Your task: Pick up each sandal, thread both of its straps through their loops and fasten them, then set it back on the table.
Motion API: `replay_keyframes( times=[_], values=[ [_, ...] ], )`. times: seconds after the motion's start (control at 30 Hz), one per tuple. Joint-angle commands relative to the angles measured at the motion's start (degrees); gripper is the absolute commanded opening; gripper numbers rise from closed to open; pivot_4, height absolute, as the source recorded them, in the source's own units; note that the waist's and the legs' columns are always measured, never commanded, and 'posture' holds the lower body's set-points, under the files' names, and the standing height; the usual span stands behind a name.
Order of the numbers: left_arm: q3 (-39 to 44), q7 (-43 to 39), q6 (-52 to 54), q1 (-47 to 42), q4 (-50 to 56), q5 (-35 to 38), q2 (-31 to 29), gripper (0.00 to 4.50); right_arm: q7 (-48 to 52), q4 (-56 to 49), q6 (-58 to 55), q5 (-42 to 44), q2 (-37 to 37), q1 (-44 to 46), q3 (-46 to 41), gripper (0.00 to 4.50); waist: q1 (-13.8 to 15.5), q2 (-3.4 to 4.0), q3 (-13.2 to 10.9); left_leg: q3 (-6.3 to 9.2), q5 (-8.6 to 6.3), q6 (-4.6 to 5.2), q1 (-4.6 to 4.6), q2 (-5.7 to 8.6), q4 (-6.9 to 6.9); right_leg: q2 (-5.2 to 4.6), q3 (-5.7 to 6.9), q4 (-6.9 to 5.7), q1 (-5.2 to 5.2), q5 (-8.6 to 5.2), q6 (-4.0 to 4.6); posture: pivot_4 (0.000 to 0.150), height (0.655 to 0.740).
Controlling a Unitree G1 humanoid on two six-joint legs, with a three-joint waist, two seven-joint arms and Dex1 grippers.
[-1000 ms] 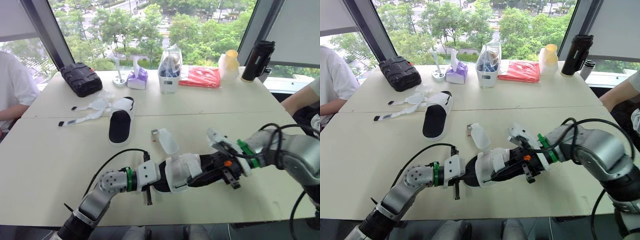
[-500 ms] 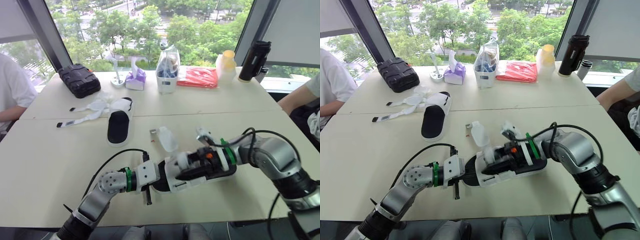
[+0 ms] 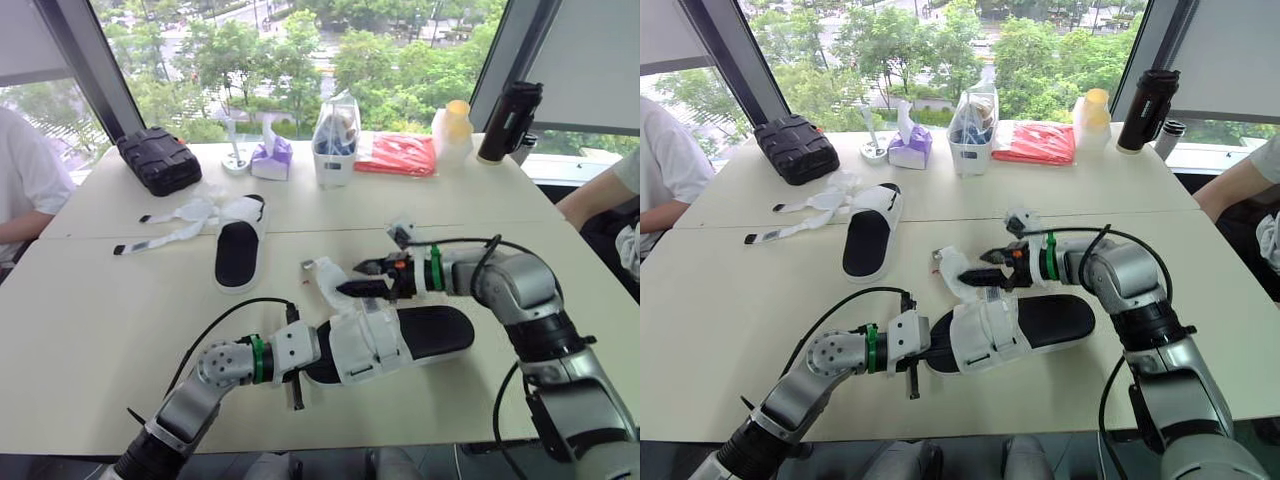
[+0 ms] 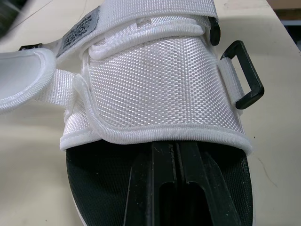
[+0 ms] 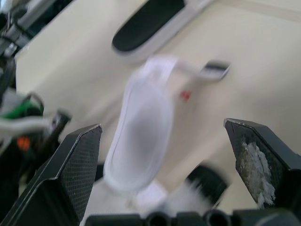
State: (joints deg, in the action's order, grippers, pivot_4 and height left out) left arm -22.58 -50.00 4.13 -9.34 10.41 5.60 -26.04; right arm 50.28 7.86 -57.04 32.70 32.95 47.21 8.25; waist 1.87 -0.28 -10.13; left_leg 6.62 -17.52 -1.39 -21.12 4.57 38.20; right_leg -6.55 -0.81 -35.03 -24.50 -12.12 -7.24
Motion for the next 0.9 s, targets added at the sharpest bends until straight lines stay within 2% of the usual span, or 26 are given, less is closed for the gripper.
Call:
replay_keyframes(
  times=[0.03,0.33,0.5,0.63,0.83,0.9],
  values=[
    [-1.2,-0.1,1.3,0.6,-2.2,-1.9,-0.5,0.00,0.8,1.8,2.6,-2.3,0.6,2.6,-0.9,4.47,0.1,0.00,0.0,0.00,0.00,0.00,0.00,0.00,0.00,0.00,0.00,0.00,0.00,0.00,0.00,0.150,0.7400],
    [-1.1,0.0,1.3,0.3,-2.3,-2.0,-0.5,0.00,4.2,6.5,6.0,-9.0,2.1,2.4,3.1,4.47,0.1,0.00,0.0,-0.01,-0.01,0.01,-0.03,0.04,0.00,-0.01,-0.01,0.01,-0.01,0.00,0.00,0.150,0.7400],
    [-1.1,0.2,1.5,0.4,-2.1,-2.1,-0.4,0.00,6.5,7.5,14.5,-16.5,4.7,0.2,7.5,4.47,0.1,0.01,0.0,-0.02,-0.01,0.01,-0.03,0.06,0.00,-0.01,0.00,0.00,-0.01,0.00,0.00,0.150,0.7400],
    [-1.1,0.2,1.5,0.4,-2.1,-2.1,-0.4,0.00,7.2,7.9,25.9,-24.0,5.9,-1.6,11.6,4.47,0.0,0.01,0.0,-0.02,-0.01,0.01,-0.03,0.07,0.00,-0.02,0.00,0.01,-0.01,0.00,0.00,0.150,0.7400],
    [-1.1,0.4,1.6,0.4,-2.2,-2.2,-0.3,0.00,6.5,12.2,32.8,-27.6,4.2,-0.1,10.2,4.47,0.1,0.01,0.0,-0.02,0.00,0.00,-0.02,0.06,0.00,-0.02,-0.01,0.00,0.00,0.00,0.00,0.150,0.7400],
    [-1.1,0.4,1.6,0.4,-2.2,-2.2,-0.3,0.00,7.1,13.1,32.0,-26.4,3.7,1.8,8.0,4.47,0.1,0.01,0.0,-0.01,0.00,0.00,-0.02,0.06,0.00,-0.02,-0.01,0.01,-0.01,0.00,0.00,0.150,0.7400]
  ],
)
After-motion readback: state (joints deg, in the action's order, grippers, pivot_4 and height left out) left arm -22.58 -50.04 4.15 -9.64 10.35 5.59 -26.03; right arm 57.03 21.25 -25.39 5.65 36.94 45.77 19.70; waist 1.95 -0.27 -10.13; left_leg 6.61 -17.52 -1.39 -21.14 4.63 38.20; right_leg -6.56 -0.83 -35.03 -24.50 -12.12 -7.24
